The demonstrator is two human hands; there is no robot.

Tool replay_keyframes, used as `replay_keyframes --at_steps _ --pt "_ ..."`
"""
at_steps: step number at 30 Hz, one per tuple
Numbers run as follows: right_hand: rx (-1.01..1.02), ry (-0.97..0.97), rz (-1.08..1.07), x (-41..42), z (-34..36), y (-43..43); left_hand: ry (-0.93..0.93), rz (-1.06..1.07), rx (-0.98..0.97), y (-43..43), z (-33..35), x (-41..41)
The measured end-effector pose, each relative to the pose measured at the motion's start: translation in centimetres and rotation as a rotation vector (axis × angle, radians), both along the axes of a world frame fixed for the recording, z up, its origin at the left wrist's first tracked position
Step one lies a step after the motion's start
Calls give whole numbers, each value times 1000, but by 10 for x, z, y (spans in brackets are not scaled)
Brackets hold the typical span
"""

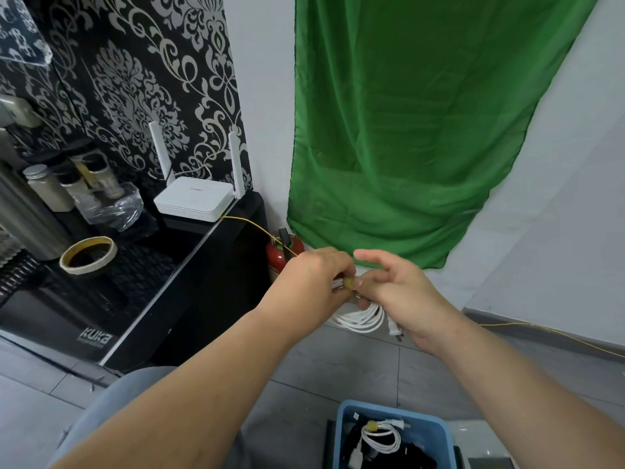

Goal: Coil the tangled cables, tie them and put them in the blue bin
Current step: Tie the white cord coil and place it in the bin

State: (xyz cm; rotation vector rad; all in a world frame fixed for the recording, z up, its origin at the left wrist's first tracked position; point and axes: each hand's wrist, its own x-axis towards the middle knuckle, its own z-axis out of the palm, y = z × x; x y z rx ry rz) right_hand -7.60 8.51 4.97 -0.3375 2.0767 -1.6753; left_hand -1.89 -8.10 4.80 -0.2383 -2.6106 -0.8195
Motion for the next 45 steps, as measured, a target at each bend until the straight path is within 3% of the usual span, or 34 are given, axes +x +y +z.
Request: replay_keyframes --at_steps 5,8,11,15,17,26,34,40,45 --pt "156 123 94 -1 -3 4 -33 33 -51 3 -4 0" --pt "118 91 34 -3 -3 8 -39 61 -58 7 -3 0" --pt "27 -45 -75 -8 -4 14 -27 68 -35 16 2 2" --pt "-5 -350 -28 -10 -1 18 13 70 -21 19 2 2" --pt "-58 -393 -39 -12 -1 21 20 58 6 21 0 2" --pt "-149 -427 4 -14 2 42 29 -3 124 32 -4 -10" --pt "-154 -241 -27 -12 7 85 -78 5 283 74 -2 -21" --pt "103 -53 -125 1 2 134 -291 -40 320 123 -19 -38" --pt "512 78 -215 15 -41 175 -471 -86 -7 153 -53 -43"
